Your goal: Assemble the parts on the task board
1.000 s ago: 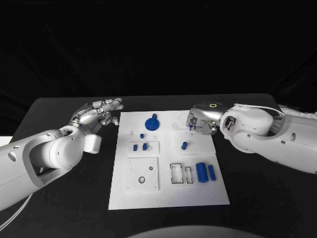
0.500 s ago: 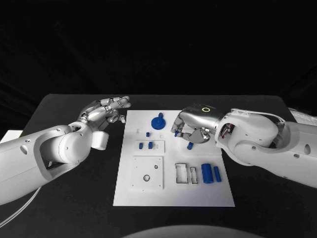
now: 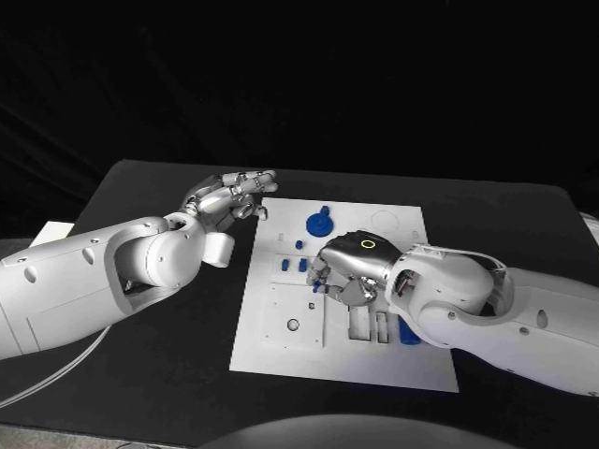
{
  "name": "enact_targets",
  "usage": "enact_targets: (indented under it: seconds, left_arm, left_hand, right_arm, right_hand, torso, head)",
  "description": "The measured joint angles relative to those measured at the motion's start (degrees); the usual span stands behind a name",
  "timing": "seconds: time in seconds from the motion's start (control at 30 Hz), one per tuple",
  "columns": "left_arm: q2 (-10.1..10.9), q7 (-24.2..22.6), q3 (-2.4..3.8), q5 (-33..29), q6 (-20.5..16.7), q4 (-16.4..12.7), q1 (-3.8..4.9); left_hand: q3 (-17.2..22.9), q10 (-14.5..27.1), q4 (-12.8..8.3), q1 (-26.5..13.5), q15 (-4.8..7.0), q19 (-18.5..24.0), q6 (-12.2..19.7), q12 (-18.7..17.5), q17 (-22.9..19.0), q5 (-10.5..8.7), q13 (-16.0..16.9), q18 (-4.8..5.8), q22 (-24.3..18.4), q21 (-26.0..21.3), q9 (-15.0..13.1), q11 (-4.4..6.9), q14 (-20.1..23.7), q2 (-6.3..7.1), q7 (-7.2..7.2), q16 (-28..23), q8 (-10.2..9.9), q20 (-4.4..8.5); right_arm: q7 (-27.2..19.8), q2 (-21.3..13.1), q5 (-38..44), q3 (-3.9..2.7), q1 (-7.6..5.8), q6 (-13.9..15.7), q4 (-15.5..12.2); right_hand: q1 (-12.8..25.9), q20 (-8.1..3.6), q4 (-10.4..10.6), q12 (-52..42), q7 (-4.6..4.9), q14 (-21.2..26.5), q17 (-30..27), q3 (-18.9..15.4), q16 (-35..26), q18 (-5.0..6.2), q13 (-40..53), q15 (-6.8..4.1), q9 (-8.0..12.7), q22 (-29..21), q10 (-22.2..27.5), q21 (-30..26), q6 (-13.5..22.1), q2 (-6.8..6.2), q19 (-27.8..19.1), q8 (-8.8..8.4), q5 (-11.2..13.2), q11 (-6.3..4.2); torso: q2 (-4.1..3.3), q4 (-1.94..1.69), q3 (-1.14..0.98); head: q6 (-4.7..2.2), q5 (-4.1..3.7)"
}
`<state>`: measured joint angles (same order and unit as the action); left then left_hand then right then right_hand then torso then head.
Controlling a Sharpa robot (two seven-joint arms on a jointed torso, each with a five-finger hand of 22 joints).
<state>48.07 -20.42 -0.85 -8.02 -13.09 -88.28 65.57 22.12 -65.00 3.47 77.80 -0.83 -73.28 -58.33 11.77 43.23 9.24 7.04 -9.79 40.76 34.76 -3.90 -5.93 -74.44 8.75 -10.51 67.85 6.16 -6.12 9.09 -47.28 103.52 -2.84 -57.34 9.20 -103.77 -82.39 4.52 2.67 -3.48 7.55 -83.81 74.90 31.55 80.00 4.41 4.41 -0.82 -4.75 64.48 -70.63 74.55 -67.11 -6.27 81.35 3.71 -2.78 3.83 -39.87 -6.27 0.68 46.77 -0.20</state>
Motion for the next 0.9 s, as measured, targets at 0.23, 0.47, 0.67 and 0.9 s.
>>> enact_targets:
  seconds: [0.23, 0.47, 0.67, 0.9]
  left_arm:
    - [-0.1, 0.0, -0.01, 0.0, 0.0, 0.0, -0.01]
    - [-0.1, 0.0, -0.01, 0.0, 0.0, 0.0, -0.01]
    - [-0.1, 0.0, -0.02, 0.0, 0.0, 0.0, -0.01]
    - [-0.1, 0.1, -0.03, 0.0, 0.0, 0.1, -0.01]
  left_hand:
    - [0.0, 0.4, 0.0, 0.0, -0.2, 0.0, 0.3, 0.4, 0.0, 0.0, 0.0, 0.0, 0.0, 0.0, 0.0, 0.0, 0.2, 0.0, 0.08, 0.0, 0.0, 0.0]
    - [-0.2, 0.6, -0.2, 0.0, -0.2, 0.2, 0.6, 0.4, 0.0, 0.0, 0.1, 0.0, -0.1, -0.3, 0.1, -0.2, 0.2, 0.0, -0.21, 0.0, 0.0, -0.21]
    - [-0.2, 0.6, -0.2, 0.0, -0.2, 0.2, 0.6, 0.7, 0.0, 0.0, 0.1, 0.0, -0.1, -0.3, 0.1, -0.2, 0.2, 0.0, -0.21, 0.0, 0.0, -0.21]
    - [-0.2, 0.6, -0.2, 0.0, -0.2, 0.2, 0.6, 0.7, 0.0, 0.0, 0.1, 0.0, -0.1, -0.3, 0.1, -0.2, 0.2, 0.0, -0.21, 0.0, 0.0, -0.21]
  right_arm:
    - [-0.8, 1.4, 0.2, 0.32, 1.09, -0.4, 1.5]
    - [-1.2, 1.8, 0.4, 0.42, 1.41, -1.0, 2.2]
    - [-1.5, 2.1, 0.4, 0.48, 1.64, -1.5, 2.3]
    - [-1.6, 2.3, 0.5, 0.56, 1.81, -2.2, 2.5]
  right_hand:
    - [0.0, 0.0, 0.0, 0.0, -0.08, 0.0, 0.0, 0.0, 0.0, 0.0, 0.0, 0.0, 0.0, 0.0, 0.1, 0.0, 0.1, 0.0, 0.0, -0.09, 0.0, 0.1]
    - [0.0, 0.0, -0.2, 0.0, -0.08, 0.0, 0.0, 0.2, 0.0, 0.0, -0.1, 0.0, 0.0, 0.0, 0.1, 0.0, 0.1, 0.0, 0.0, -0.1, 0.0, 0.11]
    - [0.0, 0.0, -0.2, 0.0, -0.08, 0.0, 0.0, 0.2, 0.0, 0.0, -0.1, 0.0, 0.1, -0.1, 0.2, 0.0, 0.1, 0.0, 0.0, -0.2, 0.0, 0.21]
    - [0.0, 0.0, -0.2, 0.0, -0.08, 0.0, 0.0, 0.2, 0.0, 0.0, -0.1, 0.0, 0.0, -0.1, 0.1, 0.0, 0.1, 0.0, 0.0, -0.18, 0.0, 0.29]
  torso:
    - [0.03, 0.0, 0.02]
    - [0.03, 0.03, -0.01]
    - [0.03, 0.02, -0.04]
    - [-0.01, 0.04, -0.04]
  head:
    - [0.46, 0.77]
    - [0.86, 1.04]
    - [1.14, 1.25]
    - [1.34, 1.3]
